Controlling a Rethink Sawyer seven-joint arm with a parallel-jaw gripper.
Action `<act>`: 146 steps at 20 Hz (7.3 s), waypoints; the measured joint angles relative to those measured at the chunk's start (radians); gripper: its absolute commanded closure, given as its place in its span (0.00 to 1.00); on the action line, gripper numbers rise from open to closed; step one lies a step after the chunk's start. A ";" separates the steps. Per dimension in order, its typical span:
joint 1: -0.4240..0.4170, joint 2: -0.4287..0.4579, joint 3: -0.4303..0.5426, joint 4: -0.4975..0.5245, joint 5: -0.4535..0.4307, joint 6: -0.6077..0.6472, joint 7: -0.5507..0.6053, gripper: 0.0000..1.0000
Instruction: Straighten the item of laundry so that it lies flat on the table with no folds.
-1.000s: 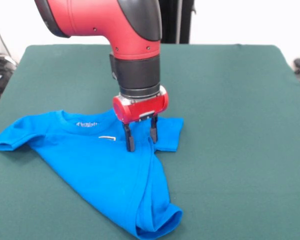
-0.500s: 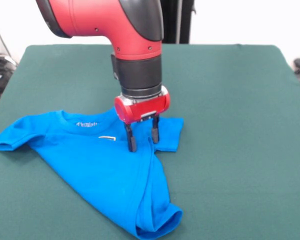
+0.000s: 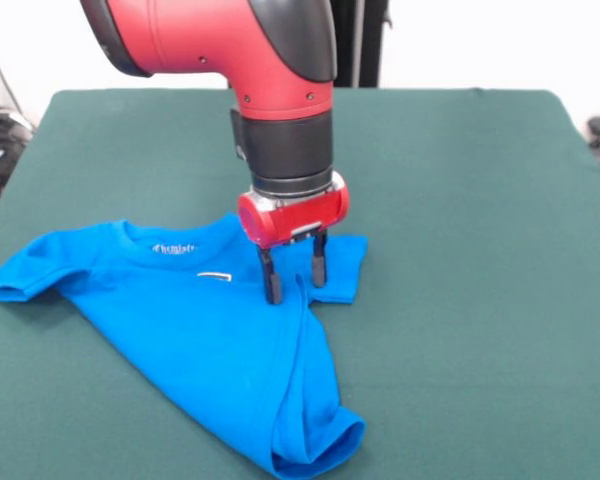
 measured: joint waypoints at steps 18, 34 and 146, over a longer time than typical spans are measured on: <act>0.008 -0.011 -0.008 0.000 0.001 0.000 0.000 1.00; 0.011 -0.017 -0.011 0.001 0.003 0.000 0.000 0.00; -0.077 -0.095 -0.008 -0.180 0.012 0.321 0.000 0.00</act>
